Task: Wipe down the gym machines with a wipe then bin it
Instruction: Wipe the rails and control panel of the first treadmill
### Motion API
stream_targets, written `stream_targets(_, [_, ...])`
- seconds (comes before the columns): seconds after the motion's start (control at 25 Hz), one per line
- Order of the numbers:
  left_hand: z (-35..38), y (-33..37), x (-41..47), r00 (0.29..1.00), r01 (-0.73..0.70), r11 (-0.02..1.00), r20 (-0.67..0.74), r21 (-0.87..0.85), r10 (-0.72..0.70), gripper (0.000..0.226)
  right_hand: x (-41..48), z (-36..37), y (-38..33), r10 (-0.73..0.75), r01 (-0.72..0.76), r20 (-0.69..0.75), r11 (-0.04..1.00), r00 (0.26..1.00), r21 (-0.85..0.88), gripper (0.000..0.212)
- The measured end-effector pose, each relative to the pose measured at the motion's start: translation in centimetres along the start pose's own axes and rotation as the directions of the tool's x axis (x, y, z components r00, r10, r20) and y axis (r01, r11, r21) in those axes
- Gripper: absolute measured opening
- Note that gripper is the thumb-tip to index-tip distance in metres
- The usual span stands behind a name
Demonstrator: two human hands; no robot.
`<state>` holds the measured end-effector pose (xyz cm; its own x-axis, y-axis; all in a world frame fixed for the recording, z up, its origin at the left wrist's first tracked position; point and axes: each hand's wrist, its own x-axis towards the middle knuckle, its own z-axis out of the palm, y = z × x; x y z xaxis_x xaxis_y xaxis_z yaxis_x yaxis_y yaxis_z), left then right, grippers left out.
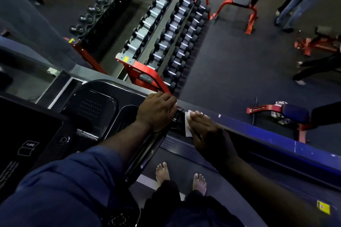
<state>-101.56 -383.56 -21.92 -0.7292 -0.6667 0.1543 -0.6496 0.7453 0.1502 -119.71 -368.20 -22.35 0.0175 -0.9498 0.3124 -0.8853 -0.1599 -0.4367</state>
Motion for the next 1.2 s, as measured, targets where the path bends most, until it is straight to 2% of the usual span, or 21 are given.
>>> stream_targets(0.08, [-0.1,0.0,0.0,1.000,-0.004,1.000,0.005,0.002,0.004,0.026,2.3,1.1,-1.8,0.132,-0.132,-0.010,0.991,0.991,0.014,0.031])
stream_targets(0.12, [-0.2,-0.1,0.0,1.000,-0.004,1.000,0.007,-0.001,0.004,0.026,2.9,1.5,-2.5,0.130,-0.130,-0.008,0.991,0.991,0.018,0.030])
stream_targets(0.28, [-0.1,0.0,0.1,1.000,0.002,1.000,0.002,0.016,-0.002,0.025,1.4,-0.1,-0.6,-0.056,0.053,0.068,0.998,0.996,0.040,0.029])
stream_targets(0.32, [0.0,0.0,0.1,1.000,0.004,1.000,0.003,0.018,-0.004,0.024,1.0,-0.9,0.1,-0.016,0.013,0.072,0.999,0.997,0.037,0.028])
stream_targets(0.44, [0.2,-0.4,0.0,1.000,0.002,1.000,0.000,0.013,-0.002,0.026,1.9,-1.1,-0.2,0.298,-0.298,0.031,0.954,0.954,-0.016,0.017])
stream_targets(0.48, [0.3,-0.4,0.0,1.000,-0.001,1.000,0.007,0.010,0.001,0.027,2.5,-0.3,-1.1,0.316,-0.315,0.022,0.948,0.948,-0.051,0.016])
stream_targets(0.56, [0.0,-0.4,0.1,1.000,0.003,1.000,0.025,0.009,-0.003,0.027,2.3,1.5,-2.5,0.217,-0.210,0.046,0.971,0.975,-0.113,0.029])
stream_targets(0.68, [-0.1,0.2,0.2,0.999,0.035,0.999,0.042,0.000,-0.035,0.026,-0.6,0.6,-0.3,0.035,-0.022,0.080,0.988,0.996,-0.150,0.046])
stream_targets(0.72, [-0.1,0.3,0.3,0.997,0.054,0.999,0.056,-0.003,-0.054,0.027,-1.2,0.0,0.5,0.007,0.004,0.065,0.988,0.998,-0.154,0.048])
stream_targets(0.8, [-0.2,0.2,0.3,0.992,0.086,0.996,0.095,0.003,-0.086,0.032,-1.4,-0.1,0.7,0.048,-0.032,0.083,0.984,0.995,-0.176,0.056])
stream_targets(0.88, [-0.1,1.5,0.0,0.987,0.113,0.994,0.116,0.002,-0.112,0.038,-1.3,0.0,0.4,0.037,0.000,0.189,0.982,0.981,-0.188,0.065])
stream_targets(1.0, [0.3,4.6,-0.4,0.985,0.151,0.988,0.072,0.041,-0.154,0.037,-4.2,-2.4,2.5,-0.145,0.232,0.330,0.943,0.933,-0.240,0.080])
stream_targets(1.04, [0.5,5.5,-0.4,0.980,0.185,0.980,0.067,0.067,-0.190,0.038,-5.0,-3.6,3.7,-0.165,0.258,0.342,0.934,0.925,-0.247,0.083])
stream_targets(1.2, [0.9,6.9,0.0,0.947,0.300,0.944,0.072,0.140,-0.312,0.041,-4.0,-3.9,4.3,-0.040,0.133,0.338,0.957,0.940,-0.259,0.095])
